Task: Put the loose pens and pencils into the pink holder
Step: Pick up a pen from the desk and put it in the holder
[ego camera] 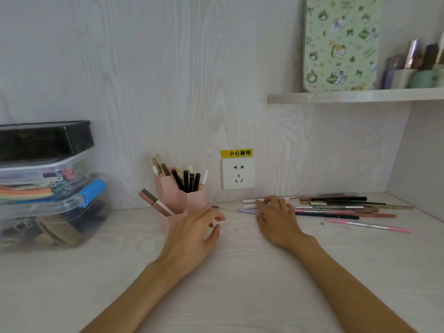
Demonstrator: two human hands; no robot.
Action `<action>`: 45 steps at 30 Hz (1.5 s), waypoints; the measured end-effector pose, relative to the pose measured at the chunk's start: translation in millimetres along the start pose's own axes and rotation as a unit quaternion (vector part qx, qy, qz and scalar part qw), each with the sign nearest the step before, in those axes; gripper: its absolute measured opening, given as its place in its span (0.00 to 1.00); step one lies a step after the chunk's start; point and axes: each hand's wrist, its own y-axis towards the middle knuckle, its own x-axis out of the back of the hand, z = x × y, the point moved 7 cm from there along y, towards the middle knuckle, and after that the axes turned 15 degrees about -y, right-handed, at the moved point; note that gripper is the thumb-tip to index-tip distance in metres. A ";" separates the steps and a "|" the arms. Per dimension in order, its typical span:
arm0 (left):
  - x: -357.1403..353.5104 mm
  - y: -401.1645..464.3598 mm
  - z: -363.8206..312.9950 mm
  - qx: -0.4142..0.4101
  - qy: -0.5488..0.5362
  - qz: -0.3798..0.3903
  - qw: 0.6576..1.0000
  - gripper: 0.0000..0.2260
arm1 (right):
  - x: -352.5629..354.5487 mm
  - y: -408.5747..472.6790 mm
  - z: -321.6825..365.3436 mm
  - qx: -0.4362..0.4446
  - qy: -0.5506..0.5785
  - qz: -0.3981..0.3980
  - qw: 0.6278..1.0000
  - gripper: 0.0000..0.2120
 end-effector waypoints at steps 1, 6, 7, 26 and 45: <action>-14.1 6.7 -1.6 -0.001 0.003 0.035 0.999 0.11 | 1.0 -0.2 -0.8 -0.002 -0.006 -0.005 1.000 0.19; -63.4 27.2 9.0 0.072 0.077 0.167 0.980 0.24 | 7.1 -1.6 3.7 0.014 0.020 0.000 1.000 0.19; -67.2 29.9 10.6 0.080 0.108 0.178 0.975 0.25 | 8.8 -2.7 7.9 0.026 0.032 -0.001 0.999 0.19; -56.2 23.0 -3.0 -0.014 0.088 0.200 0.976 0.17 | 13.5 -6.7 10.7 -0.001 0.331 0.016 0.944 0.11; 113.5 13.2 -10.3 -0.040 -0.184 -0.275 0.943 0.24 | 18.1 -11.1 28.3 0.045 0.159 -0.018 0.986 0.10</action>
